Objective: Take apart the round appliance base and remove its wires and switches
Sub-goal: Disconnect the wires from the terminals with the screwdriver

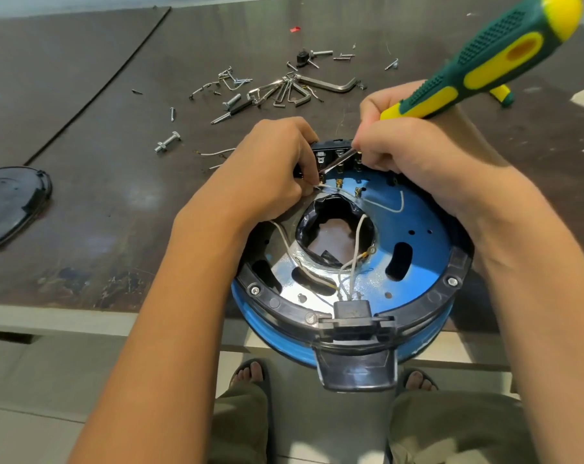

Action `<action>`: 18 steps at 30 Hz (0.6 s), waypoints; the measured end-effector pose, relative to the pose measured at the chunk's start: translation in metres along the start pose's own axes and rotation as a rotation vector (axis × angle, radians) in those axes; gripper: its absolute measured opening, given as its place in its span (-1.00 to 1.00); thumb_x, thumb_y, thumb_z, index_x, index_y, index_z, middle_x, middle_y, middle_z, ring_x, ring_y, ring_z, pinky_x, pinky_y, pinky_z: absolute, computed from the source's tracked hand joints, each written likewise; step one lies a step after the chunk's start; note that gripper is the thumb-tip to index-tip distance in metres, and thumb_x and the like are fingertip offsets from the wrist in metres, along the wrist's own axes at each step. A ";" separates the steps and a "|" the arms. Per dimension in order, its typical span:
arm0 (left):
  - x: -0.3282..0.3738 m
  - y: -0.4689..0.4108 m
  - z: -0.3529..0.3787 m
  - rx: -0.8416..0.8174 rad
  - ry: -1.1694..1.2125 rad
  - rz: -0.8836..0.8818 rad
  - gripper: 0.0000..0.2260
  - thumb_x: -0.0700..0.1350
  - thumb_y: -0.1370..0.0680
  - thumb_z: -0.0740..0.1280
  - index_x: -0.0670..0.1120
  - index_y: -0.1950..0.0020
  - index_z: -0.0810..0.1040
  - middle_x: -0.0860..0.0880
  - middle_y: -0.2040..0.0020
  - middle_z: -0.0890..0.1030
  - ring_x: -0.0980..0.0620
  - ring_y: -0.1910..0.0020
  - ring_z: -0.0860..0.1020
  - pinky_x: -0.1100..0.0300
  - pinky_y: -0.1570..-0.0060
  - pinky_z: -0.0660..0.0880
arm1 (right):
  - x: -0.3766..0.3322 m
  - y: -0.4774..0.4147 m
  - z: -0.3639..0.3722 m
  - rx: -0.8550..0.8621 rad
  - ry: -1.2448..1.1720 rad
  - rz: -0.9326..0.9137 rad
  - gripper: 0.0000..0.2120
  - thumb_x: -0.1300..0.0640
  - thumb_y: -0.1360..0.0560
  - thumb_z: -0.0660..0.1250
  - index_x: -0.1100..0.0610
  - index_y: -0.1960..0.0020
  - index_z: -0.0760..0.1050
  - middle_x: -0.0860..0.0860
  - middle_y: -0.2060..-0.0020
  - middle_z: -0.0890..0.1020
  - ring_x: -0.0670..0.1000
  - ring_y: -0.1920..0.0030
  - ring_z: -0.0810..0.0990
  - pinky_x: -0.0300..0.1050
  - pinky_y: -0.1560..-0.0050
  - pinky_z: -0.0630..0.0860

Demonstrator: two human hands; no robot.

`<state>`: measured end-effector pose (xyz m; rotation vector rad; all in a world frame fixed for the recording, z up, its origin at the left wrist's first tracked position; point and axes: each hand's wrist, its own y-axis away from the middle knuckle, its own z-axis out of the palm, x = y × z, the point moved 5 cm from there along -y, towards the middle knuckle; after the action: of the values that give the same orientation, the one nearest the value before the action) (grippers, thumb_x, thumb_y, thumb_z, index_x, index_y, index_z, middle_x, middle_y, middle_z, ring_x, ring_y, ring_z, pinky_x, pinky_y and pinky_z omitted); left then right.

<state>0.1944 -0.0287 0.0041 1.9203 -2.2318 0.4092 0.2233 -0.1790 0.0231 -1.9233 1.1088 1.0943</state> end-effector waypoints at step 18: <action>-0.001 0.001 -0.001 0.008 0.026 0.000 -0.83 -0.26 -0.44 0.50 0.00 0.07 0.75 0.08 -0.26 0.52 0.04 -0.16 0.49 0.18 -0.10 0.43 | 0.004 0.007 -0.002 -0.096 -0.028 -0.120 -0.67 0.50 -0.43 0.28 0.17 0.38 0.36 -0.20 0.60 0.37 -0.15 0.47 0.30 -0.32 0.40 0.28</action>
<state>0.1937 -0.0274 0.0046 1.9078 -2.2174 0.4411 0.2193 -0.1850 0.0192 -2.0152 0.9285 1.1221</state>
